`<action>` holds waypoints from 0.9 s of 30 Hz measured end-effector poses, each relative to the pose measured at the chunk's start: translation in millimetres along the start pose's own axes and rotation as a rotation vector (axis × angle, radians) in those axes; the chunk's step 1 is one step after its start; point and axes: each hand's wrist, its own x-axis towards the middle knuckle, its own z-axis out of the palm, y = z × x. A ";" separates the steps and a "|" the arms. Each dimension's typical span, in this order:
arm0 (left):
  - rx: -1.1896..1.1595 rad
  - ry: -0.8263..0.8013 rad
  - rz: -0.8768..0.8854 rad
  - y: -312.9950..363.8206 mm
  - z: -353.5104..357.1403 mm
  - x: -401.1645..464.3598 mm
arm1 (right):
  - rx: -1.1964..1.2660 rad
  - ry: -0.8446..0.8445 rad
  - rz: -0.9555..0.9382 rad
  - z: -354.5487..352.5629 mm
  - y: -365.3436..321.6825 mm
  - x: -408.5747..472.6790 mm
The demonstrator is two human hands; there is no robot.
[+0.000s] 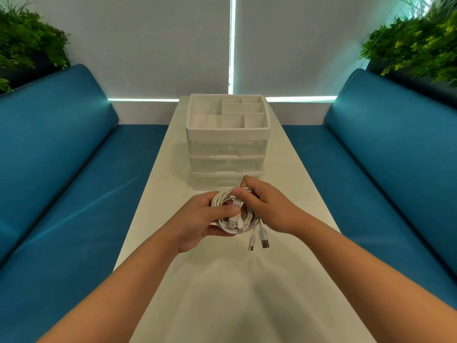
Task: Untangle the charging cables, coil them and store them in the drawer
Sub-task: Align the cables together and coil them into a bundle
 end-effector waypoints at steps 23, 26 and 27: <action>0.196 0.200 0.021 -14.3 7.6 0.4 | -0.049 -0.045 -0.001 5.7 10.4 0.6; 0.182 0.173 0.006 -12.8 5.2 -2.3 | -0.038 -0.091 0.013 4.6 11.4 -1.4; 0.176 0.183 0.000 -13.6 5.3 -2.1 | -0.038 -0.106 0.016 4.8 11.7 -2.4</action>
